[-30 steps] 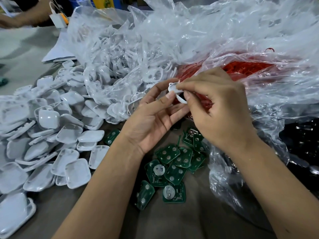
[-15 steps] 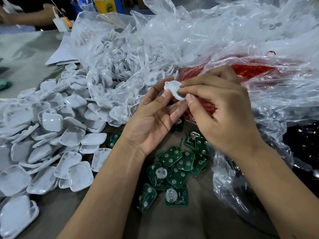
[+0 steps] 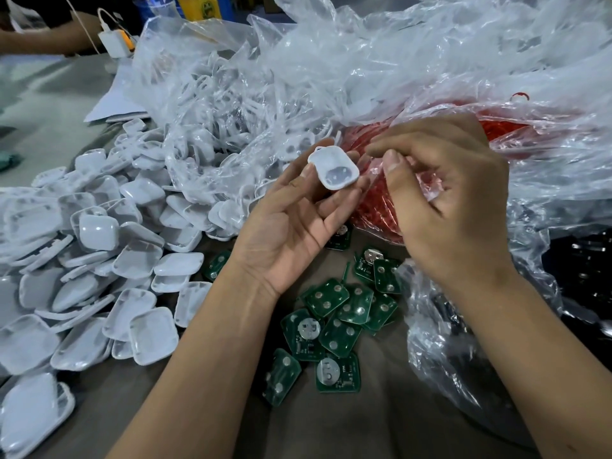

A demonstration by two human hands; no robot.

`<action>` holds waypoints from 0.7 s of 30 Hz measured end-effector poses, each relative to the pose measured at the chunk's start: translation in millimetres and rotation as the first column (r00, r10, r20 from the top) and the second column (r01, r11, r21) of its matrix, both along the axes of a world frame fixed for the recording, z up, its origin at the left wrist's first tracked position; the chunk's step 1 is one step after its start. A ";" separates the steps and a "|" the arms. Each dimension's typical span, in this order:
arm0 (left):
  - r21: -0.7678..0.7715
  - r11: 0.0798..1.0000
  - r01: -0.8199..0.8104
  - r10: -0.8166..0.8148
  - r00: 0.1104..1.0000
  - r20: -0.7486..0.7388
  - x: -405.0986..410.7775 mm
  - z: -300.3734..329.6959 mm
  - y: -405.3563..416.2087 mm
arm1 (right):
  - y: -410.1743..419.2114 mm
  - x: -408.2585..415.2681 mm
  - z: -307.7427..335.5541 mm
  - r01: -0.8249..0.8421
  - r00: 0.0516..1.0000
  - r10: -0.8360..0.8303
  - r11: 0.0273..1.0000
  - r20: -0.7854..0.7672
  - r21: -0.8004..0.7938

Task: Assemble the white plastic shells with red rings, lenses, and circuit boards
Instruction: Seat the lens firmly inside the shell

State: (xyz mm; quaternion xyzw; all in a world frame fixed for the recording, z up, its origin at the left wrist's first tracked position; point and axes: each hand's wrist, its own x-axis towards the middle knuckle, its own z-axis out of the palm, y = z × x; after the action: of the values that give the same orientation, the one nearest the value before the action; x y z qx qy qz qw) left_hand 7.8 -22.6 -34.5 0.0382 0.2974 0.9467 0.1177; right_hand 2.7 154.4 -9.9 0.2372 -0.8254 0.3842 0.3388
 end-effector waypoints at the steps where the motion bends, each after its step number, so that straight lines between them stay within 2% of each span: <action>1: 0.007 1.000 0.002 -0.002 1.000 0.007 -0.1 -0.4 -0.4 | 0.1 0.1 -0.1 0.001 1.000 -0.001 1.000 0.005 -0.004; 11: -0.083 0.997 -0.011 0.008 0.999 -0.039 0.9 0.2 0.3 | -4.1 1.0 -3.2 -0.044 0.999 0.044 0.989 0.000 0.140; 21: -0.154 0.986 0.061 -0.071 0.996 -0.058 0.4 -4.1 -0.2 | 1.3 -3.1 0.3 -0.001 0.998 -0.005 0.995 0.058 0.100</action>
State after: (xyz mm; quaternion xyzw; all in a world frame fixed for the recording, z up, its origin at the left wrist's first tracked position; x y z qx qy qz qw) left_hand 8.3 -22.8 -38.6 0.0691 0.3707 0.9152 0.1422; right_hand -0.4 155.8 -9.7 0.2419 -0.8533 0.3489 0.3028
